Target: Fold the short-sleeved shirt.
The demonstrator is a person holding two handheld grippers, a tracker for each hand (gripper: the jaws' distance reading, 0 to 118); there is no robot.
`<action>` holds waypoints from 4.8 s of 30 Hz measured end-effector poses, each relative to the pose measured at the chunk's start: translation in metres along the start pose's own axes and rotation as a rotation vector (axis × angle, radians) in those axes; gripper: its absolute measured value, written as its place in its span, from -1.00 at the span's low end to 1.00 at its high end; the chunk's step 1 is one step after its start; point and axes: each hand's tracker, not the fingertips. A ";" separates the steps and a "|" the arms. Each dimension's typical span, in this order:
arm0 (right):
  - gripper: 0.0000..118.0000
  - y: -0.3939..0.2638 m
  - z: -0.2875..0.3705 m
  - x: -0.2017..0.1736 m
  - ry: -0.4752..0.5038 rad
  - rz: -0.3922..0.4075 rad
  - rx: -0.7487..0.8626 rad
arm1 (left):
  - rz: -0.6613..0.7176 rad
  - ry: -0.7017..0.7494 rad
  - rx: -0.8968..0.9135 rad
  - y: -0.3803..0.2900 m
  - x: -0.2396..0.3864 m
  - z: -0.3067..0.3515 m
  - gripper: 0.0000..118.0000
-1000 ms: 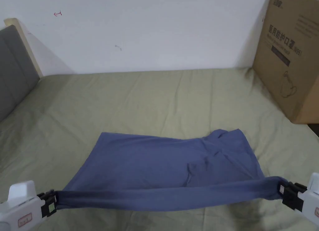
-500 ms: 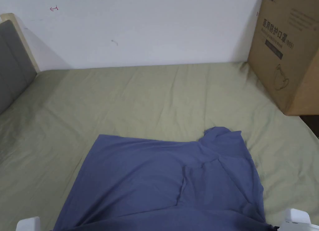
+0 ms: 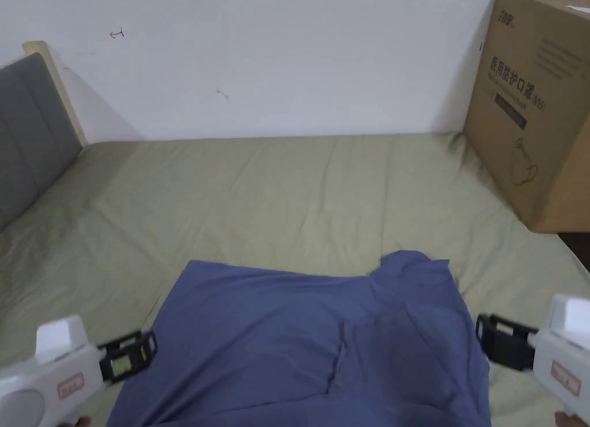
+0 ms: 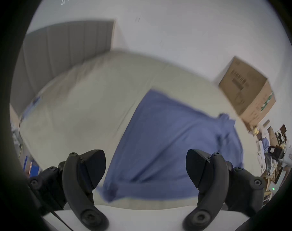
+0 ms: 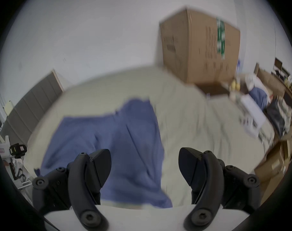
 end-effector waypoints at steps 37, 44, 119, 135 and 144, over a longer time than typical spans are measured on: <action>-1.00 0.071 -0.043 -0.057 -0.042 0.157 0.318 | -0.188 -0.095 0.000 0.092 0.087 -0.145 -1.00; -1.00 0.074 -0.106 -0.051 -0.059 0.162 0.240 | -0.219 -0.004 -0.187 0.104 0.052 -0.285 -1.00; -0.99 0.347 -0.136 -0.054 0.168 0.102 0.403 | -0.191 0.087 0.338 0.376 0.049 -0.091 -0.98; -0.99 0.333 -0.201 -0.052 0.177 0.153 0.398 | -0.186 0.138 0.332 0.370 0.057 -0.167 -0.98; -0.99 0.241 -0.224 -0.046 0.217 0.120 0.243 | -0.156 0.115 0.213 0.261 0.026 -0.187 -0.98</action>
